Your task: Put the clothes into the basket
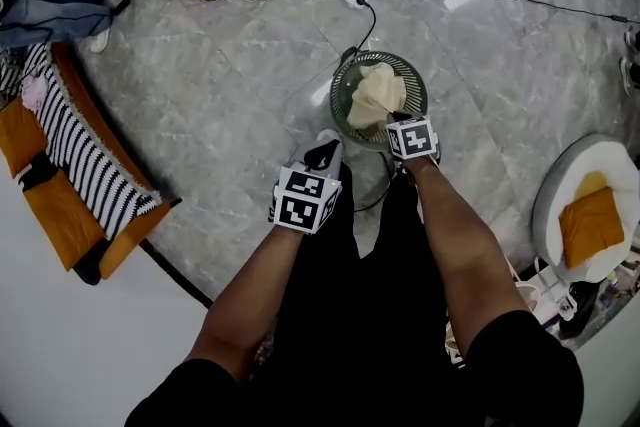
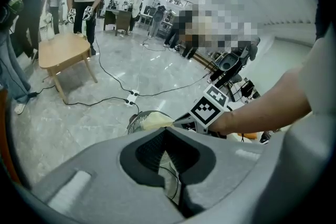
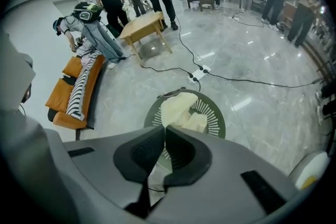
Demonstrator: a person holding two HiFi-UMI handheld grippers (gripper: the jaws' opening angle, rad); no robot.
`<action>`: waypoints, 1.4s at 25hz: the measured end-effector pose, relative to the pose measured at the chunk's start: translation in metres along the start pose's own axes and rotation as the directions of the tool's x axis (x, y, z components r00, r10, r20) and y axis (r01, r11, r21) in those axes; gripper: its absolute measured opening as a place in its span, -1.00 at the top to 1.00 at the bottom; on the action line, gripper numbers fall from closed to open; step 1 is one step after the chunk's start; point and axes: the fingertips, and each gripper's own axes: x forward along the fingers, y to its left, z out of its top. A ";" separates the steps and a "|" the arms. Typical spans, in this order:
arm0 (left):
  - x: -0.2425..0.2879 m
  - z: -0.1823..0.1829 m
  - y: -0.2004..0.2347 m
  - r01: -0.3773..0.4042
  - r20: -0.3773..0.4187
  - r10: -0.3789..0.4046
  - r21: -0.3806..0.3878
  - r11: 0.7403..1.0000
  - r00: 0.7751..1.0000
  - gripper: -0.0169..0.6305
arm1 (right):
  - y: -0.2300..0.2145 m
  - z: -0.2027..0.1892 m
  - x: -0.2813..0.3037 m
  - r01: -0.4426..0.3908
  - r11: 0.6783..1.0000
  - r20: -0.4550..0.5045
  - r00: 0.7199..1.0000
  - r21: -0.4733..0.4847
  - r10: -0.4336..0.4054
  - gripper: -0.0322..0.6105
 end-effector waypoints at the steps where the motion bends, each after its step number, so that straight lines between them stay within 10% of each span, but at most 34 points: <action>1: 0.001 0.000 0.002 0.001 -0.003 -0.001 0.001 1.000 1.000 0.94 | -0.002 -0.002 0.003 0.007 1.000 -0.017 1.000 0.005 -0.007 0.83; 9: 0.001 0.003 0.010 0.001 -0.011 -0.001 0.007 1.000 1.000 0.94 | 0.003 -0.006 0.005 -0.019 0.999 -0.028 0.999 0.040 0.021 0.47; 26: -0.024 0.036 -0.011 0.040 0.041 -0.043 0.077 0.996 0.998 0.94 | 0.023 0.027 -0.060 -0.052 0.997 0.122 0.992 0.064 0.043 0.78; 35: -0.073 0.080 -0.020 0.060 0.138 -0.077 0.126 0.990 0.987 0.94 | 0.071 0.070 -0.166 -0.193 0.979 0.352 0.923 0.068 0.157 0.85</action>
